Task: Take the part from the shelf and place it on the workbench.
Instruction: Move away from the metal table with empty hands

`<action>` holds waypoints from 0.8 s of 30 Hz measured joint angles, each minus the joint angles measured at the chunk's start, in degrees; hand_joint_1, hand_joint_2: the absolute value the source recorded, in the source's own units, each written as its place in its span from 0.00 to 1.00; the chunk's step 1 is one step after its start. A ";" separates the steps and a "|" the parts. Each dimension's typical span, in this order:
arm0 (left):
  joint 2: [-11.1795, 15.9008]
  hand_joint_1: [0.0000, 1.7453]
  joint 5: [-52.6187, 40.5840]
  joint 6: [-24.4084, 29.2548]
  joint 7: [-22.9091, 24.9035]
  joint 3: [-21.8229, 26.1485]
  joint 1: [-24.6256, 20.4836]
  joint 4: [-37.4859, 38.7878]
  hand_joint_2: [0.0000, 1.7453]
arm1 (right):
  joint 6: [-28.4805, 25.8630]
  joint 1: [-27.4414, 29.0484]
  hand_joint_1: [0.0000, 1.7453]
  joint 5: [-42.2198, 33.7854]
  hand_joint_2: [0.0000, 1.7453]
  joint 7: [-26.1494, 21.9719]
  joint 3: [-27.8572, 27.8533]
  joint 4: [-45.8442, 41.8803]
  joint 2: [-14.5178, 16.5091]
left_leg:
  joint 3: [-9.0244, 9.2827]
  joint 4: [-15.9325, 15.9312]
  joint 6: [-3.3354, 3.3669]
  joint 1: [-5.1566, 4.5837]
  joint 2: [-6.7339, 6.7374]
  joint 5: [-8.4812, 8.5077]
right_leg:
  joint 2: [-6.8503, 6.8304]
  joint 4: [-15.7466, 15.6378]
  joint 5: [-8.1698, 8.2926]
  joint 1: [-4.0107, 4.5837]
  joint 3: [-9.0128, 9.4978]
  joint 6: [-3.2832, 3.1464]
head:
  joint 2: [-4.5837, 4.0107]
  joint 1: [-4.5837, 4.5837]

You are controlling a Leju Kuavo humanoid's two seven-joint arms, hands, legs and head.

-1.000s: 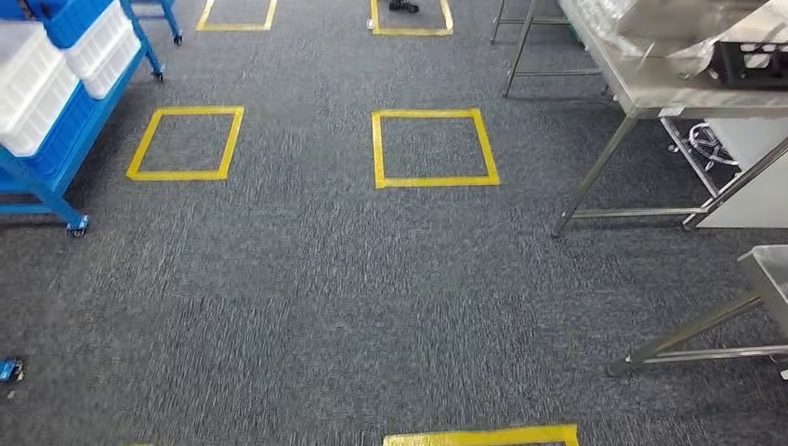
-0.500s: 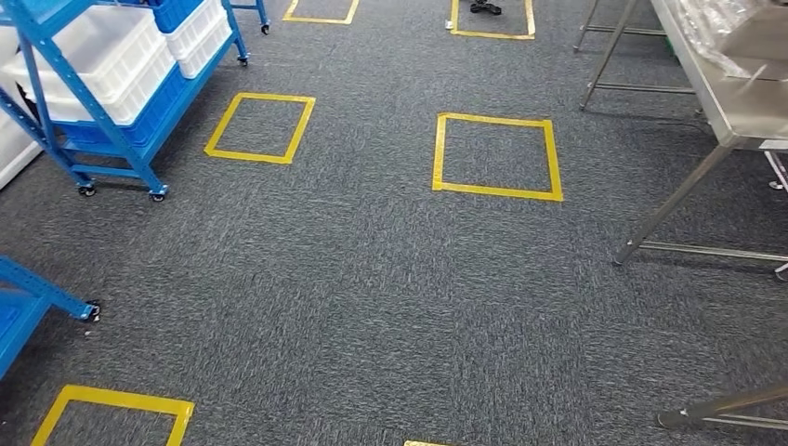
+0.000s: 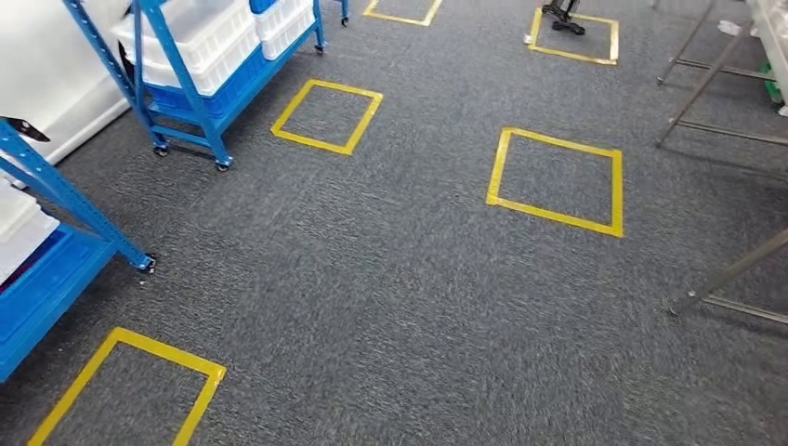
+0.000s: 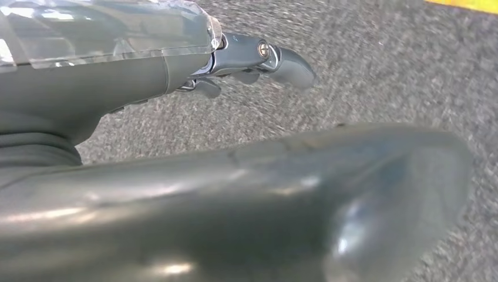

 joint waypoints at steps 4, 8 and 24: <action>-0.02 0.00 0.01 -0.05 -0.07 -0.12 -0.16 0.00 0.00 | 0.00 0.36 0.00 0.09 0.00 0.02 -0.01 0.01 0.04 | -0.32 0.12 0.20 0.02 -3.07 0.21 | 3.01 11.45 -4.07 -0.70 -5.77 0.54 | 0.00 0.08; -0.12 0.00 0.02 -0.04 -0.09 -0.43 -0.17 0.00 0.00 | 0.00 0.51 0.00 0.14 0.00 0.04 -0.02 0.01 0.03 | -0.30 0.57 -0.64 0.19 -6.58 0.15 | 6.66 -1.16 3.61 -1.46 -0.50 0.70 | 0.00 0.08; -0.24 0.00 -0.02 0.12 -0.10 -1.15 -0.09 0.00 0.00 | 0.02 0.50 0.00 0.40 0.00 0.47 -0.03 0.01 0.23 | 0.21 2.43 -1.73 -0.67 3.98 -1.67 | -3.58 -4.69 4.36 0.37 1.07 -1.61 | -0.01 -0.36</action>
